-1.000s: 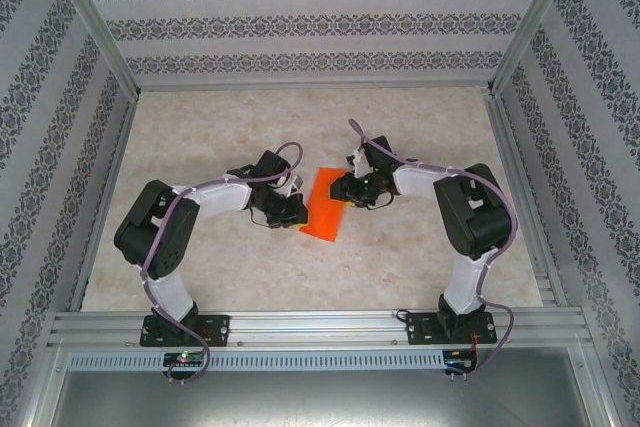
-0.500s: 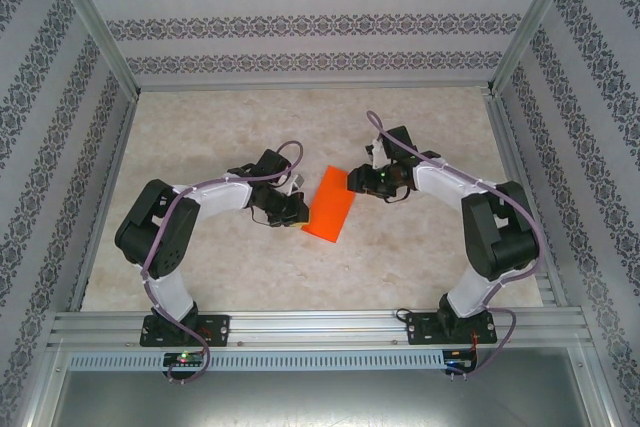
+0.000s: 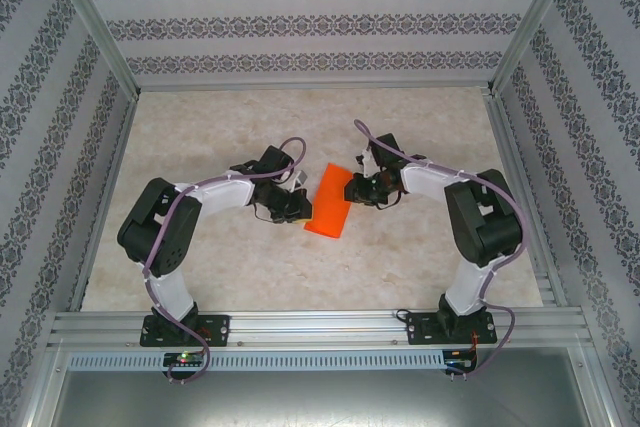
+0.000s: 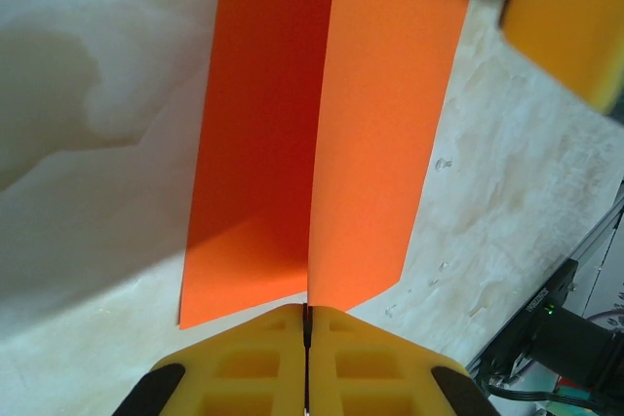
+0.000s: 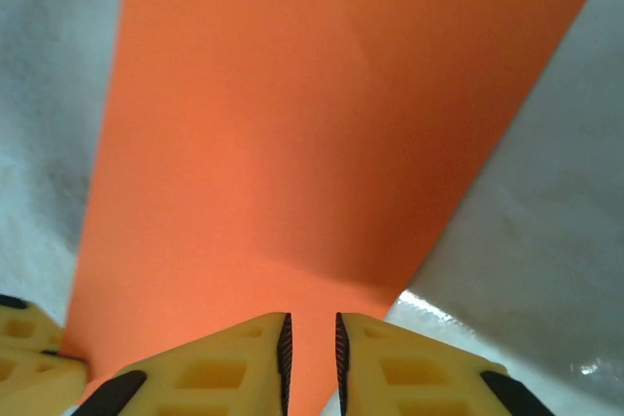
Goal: Fold a paper plane with a square sheet of paper (pick it up from the middle)
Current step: Fold the triangle a second time at the center of the table.
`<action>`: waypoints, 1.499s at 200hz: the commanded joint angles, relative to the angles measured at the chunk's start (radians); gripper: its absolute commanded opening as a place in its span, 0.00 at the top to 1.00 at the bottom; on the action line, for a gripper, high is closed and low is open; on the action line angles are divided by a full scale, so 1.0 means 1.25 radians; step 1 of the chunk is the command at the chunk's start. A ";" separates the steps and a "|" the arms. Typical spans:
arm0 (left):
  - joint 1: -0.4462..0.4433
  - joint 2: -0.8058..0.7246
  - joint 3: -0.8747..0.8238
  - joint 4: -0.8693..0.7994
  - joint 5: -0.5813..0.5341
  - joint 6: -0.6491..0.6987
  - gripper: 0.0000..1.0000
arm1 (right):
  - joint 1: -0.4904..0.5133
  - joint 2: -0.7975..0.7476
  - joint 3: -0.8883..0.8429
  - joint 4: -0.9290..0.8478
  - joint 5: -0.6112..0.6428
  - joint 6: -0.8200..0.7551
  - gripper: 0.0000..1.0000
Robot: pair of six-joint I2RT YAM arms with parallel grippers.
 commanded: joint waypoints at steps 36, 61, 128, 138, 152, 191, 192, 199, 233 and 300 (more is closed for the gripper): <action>-0.015 0.032 0.041 -0.017 0.007 0.021 0.91 | 0.004 0.052 0.038 0.002 -0.017 -0.032 0.85; -0.020 0.048 0.060 -0.024 0.009 0.025 0.91 | 0.006 0.063 0.040 -0.004 -0.016 -0.039 0.87; -0.032 0.093 0.124 -0.036 0.017 0.030 0.91 | 0.003 0.075 0.032 -0.002 -0.029 -0.046 0.90; -0.035 0.101 0.134 -0.038 0.018 0.031 0.91 | 0.002 0.075 0.032 -0.001 -0.030 -0.048 0.90; -0.039 0.113 0.149 -0.042 0.020 0.032 0.91 | 0.001 0.072 0.031 0.003 -0.035 -0.046 0.90; -0.049 0.146 0.184 -0.044 0.026 0.033 0.91 | 0.000 0.066 0.026 0.012 -0.048 -0.046 0.90; -0.049 0.146 0.185 -0.043 0.025 0.033 0.91 | 0.000 0.065 0.025 0.012 -0.047 -0.046 0.90; -0.051 0.150 0.192 -0.043 0.026 0.032 0.91 | 0.000 0.065 0.025 0.013 -0.049 -0.047 0.90; -0.056 0.177 0.211 -0.043 0.032 0.032 0.91 | 0.000 0.062 0.019 0.024 -0.060 -0.043 0.90; -0.060 0.217 0.249 -0.038 0.033 0.028 0.91 | -0.001 0.064 0.011 0.032 -0.067 -0.038 0.91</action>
